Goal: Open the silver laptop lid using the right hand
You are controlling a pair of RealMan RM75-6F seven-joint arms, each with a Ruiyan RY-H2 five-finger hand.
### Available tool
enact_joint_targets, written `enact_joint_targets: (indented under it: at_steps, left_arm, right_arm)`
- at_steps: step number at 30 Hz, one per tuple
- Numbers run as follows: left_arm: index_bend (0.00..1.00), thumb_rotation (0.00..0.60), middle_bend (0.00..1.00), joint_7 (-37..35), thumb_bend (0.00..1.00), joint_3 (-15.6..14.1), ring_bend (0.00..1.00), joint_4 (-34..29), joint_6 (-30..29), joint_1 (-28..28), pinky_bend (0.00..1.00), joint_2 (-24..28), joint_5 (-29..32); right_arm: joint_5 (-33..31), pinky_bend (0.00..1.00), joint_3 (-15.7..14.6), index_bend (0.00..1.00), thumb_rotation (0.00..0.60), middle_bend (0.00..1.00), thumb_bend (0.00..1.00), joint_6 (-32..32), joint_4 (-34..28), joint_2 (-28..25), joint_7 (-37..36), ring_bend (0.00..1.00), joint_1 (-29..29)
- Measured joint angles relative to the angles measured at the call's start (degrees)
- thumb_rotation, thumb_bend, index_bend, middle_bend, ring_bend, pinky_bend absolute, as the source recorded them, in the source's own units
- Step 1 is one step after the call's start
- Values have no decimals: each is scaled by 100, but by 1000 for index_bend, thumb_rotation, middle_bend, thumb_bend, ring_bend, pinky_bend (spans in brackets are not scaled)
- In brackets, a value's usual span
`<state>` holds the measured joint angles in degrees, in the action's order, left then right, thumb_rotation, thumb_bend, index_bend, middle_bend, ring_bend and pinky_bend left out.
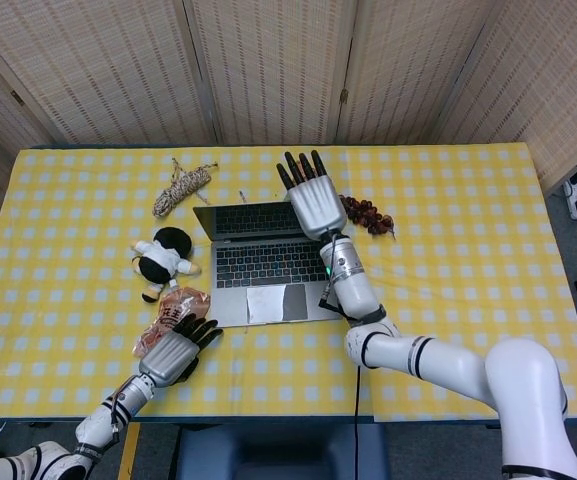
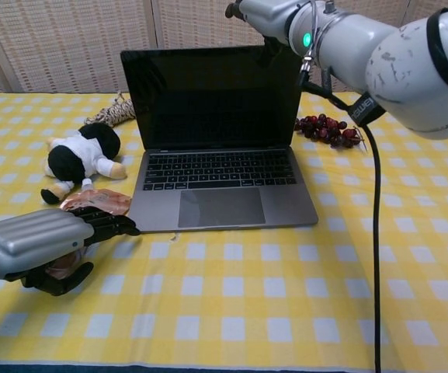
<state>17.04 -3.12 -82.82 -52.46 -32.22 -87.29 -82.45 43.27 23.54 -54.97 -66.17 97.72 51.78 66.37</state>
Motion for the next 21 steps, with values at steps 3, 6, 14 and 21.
enact_joint_targets:
  at_steps: [3,6,14,21]
  left_arm:
    - [41,600,134,13,737,-11,0,-9,-4,5,0,5,14]
    - [41,600,134,25,737,-19,0,-11,-1,3,0,6,24]
    - [41,600,134,38,737,-22,0,-38,-28,9,0,19,48]
    - [41,600,134,33,736,-26,0,-74,-95,20,0,37,19]
  right_arm:
    - [-135,0,38,0,600,0,664,9,166,11,18,0,86]
    - [-230,0,60,0,600,0,665,25,309,27,44,0,157]
    - [-486,0,78,0,600,0,664,54,750,155,111,0,329]
    - [-559,0,34,0,600,0,663,129,811,169,-16,0,328]
